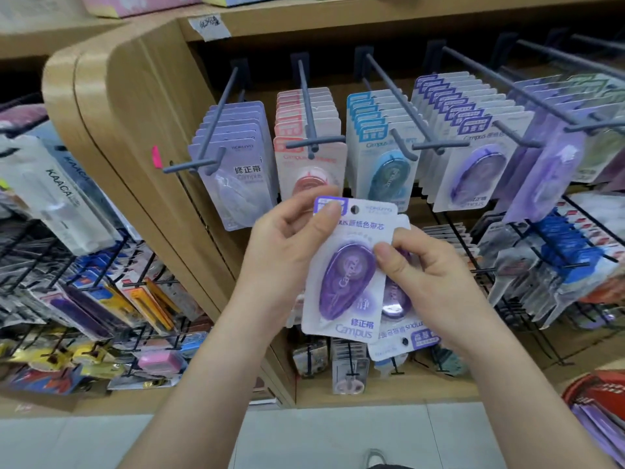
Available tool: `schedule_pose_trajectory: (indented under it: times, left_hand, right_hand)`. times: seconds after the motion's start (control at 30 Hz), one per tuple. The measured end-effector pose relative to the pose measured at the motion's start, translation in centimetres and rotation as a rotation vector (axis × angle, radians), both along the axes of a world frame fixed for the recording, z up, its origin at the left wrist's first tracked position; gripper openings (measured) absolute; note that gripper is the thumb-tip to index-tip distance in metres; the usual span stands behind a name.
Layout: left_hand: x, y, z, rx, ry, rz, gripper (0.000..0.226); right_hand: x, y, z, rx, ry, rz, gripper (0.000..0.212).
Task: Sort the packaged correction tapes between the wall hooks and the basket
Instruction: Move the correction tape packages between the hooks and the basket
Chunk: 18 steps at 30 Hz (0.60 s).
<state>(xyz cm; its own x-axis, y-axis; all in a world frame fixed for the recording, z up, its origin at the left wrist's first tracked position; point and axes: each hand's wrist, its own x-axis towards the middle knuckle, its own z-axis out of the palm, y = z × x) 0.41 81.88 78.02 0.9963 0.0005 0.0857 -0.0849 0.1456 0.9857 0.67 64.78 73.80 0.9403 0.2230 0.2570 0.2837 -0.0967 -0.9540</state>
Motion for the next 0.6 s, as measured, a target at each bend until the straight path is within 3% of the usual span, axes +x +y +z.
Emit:
schedule_pose_trajectory:
  times: [0.1,0.2,0.3,0.43,0.6]
  left_hand:
    - [0.8,-0.8,0.3,0.065,0.015,0.000,0.021]
    - [1.0,-1.2,-0.1,0.037,0.024,0.047,0.003]
    - [1.4,-2.0,-0.5,-0.031,0.019,0.128,0.021]
    - [1.6,-4.9,-1.1,-0.002,-0.050,0.121,0.014]
    - [1.9,-9.7,-0.9,0.101,-0.137,0.010,0.015]
  right_hand:
    - [0.0,-0.5,-0.1,-0.088,-0.037,-0.004,0.031]
    - [-0.3,-1.0,0.0,-0.052,0.033,0.023,0.021]
    - [-0.6,-2.2,0.0,-0.001,0.091,0.000,0.023]
    - [-0.9,-4.6,-0.6,-0.140,0.071,-0.039,0.019]
    - [-1.3,-8.2,-1.5,-0.165,-0.014,-0.203,0.007]
